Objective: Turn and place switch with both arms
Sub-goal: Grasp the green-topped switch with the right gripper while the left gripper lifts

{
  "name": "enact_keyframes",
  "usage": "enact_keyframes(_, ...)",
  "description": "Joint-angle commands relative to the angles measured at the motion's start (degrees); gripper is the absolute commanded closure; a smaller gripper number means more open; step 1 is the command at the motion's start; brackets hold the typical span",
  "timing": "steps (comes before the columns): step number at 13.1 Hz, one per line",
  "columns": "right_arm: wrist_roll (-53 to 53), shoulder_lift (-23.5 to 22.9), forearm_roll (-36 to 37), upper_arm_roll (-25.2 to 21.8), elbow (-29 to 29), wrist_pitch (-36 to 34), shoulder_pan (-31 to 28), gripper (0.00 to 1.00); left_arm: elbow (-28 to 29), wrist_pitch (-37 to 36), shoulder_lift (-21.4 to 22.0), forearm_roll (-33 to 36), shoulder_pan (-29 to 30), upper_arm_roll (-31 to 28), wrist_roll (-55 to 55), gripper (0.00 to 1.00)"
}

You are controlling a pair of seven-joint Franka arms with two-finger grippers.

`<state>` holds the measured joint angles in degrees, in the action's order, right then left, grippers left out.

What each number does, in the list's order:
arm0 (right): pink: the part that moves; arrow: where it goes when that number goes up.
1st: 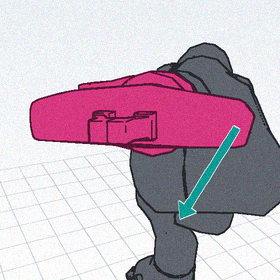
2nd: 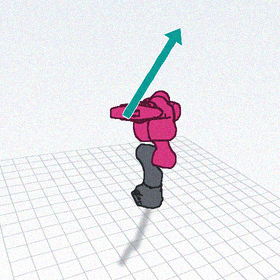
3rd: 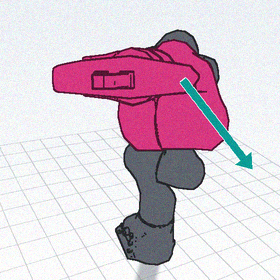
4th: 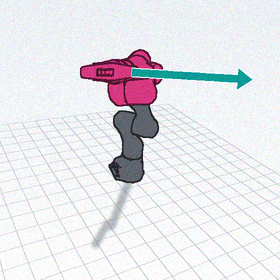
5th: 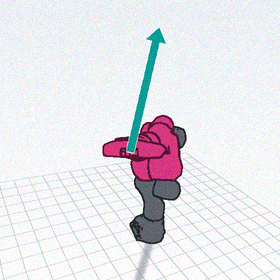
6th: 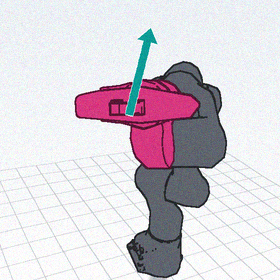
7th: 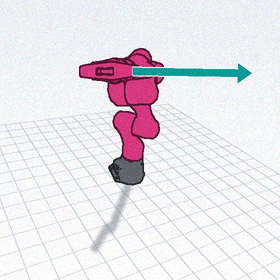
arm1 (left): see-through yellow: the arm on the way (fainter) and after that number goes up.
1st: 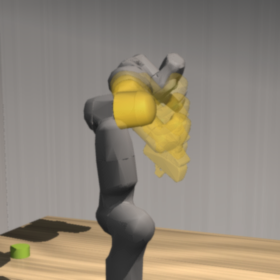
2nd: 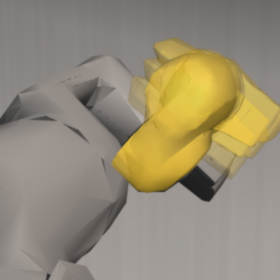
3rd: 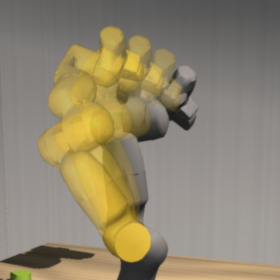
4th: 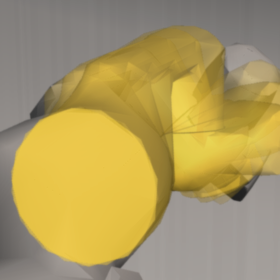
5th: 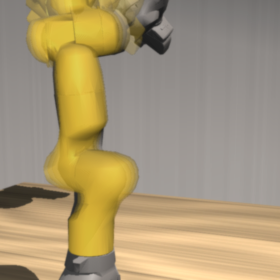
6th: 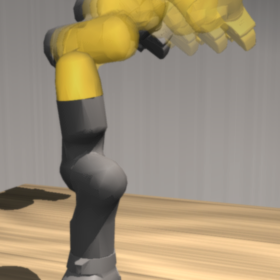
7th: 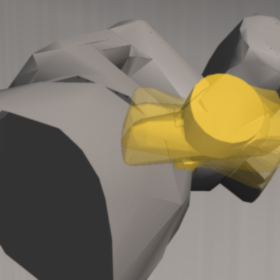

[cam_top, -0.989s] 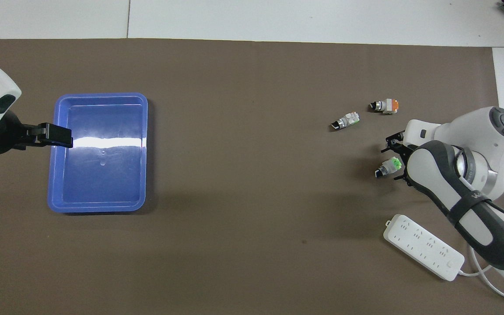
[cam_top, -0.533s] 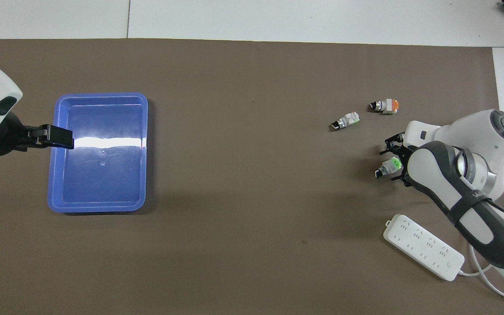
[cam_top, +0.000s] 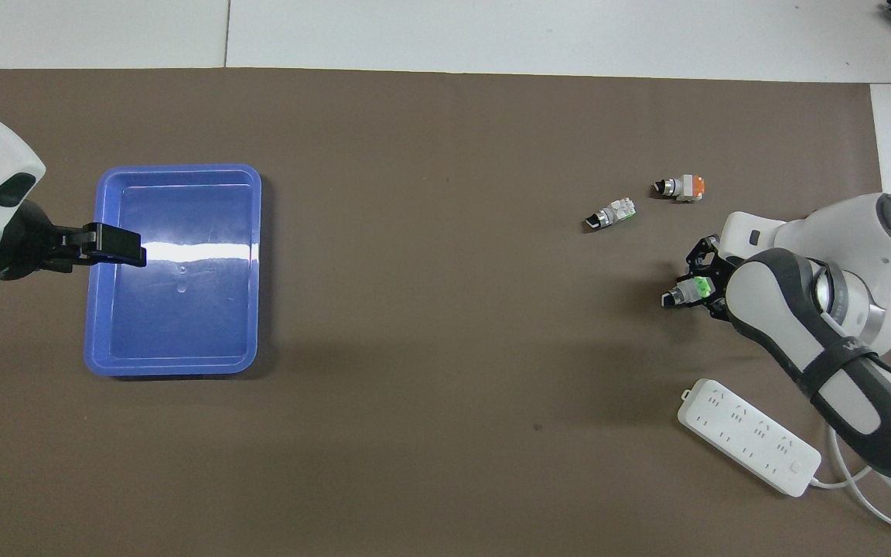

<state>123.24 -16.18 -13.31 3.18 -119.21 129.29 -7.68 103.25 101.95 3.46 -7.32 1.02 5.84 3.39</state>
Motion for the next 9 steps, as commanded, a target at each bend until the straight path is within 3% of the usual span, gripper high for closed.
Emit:
enact_keyframes(1, 2.8, 0.1, -1.2, 0.5, -1.2, 0.0, -1.8, 1.0, 3.4, 3.6, 2.2, -4.0, -0.1, -0.3, -0.7, 0.09)
enact_keyframes(5, 2.1, 3.1, -5.1, 0.9, -0.6, -2.3, -0.5, 1.0, 5.2, 6.4, 2.2, -12.3, -1.3, -0.3, -0.4, 0.17)
enact_keyframes(9, -7.7, 7.9, -5.5, 1.0, 1.8, -6.0, 4.1, 1.0, 6.7, 9.8, 1.5, -18.5, -3.5, -0.3, 0.7, 0.19)
